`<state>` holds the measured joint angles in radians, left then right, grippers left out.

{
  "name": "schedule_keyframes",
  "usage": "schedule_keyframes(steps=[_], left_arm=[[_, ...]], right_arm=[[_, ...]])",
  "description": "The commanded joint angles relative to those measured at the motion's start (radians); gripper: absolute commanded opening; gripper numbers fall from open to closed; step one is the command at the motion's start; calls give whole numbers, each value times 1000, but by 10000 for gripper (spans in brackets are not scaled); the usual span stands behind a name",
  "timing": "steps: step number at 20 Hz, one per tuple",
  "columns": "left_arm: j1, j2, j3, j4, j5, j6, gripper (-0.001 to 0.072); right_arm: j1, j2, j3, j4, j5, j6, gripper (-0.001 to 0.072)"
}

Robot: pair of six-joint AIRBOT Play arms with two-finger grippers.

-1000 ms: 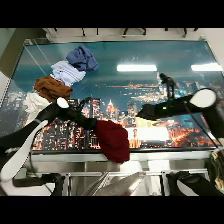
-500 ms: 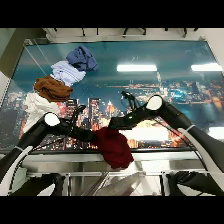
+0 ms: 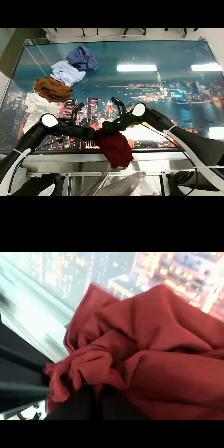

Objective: Fold the shirts.

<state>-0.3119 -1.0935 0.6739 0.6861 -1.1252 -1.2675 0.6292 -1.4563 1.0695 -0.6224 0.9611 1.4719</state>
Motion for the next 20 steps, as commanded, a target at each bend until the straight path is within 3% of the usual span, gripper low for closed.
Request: schedule_keyframes(steps=[1,6,11,15,20], left_arm=[[10,-14,0,-29,-2,11,24],[153,49,0,-19,-60,47,24],[405,169,0,81,-139,47,24],[598,270,0,106,-180,46,24],[648,367,13,92,-185,21,24]], right_arm=[[-16,14,2,22,11,-22,25],[-161,205,2,-71,119,3,24],[-363,453,2,-253,222,90,24],[-510,579,2,-391,351,100,24],[-603,632,4,-423,391,77,25]])
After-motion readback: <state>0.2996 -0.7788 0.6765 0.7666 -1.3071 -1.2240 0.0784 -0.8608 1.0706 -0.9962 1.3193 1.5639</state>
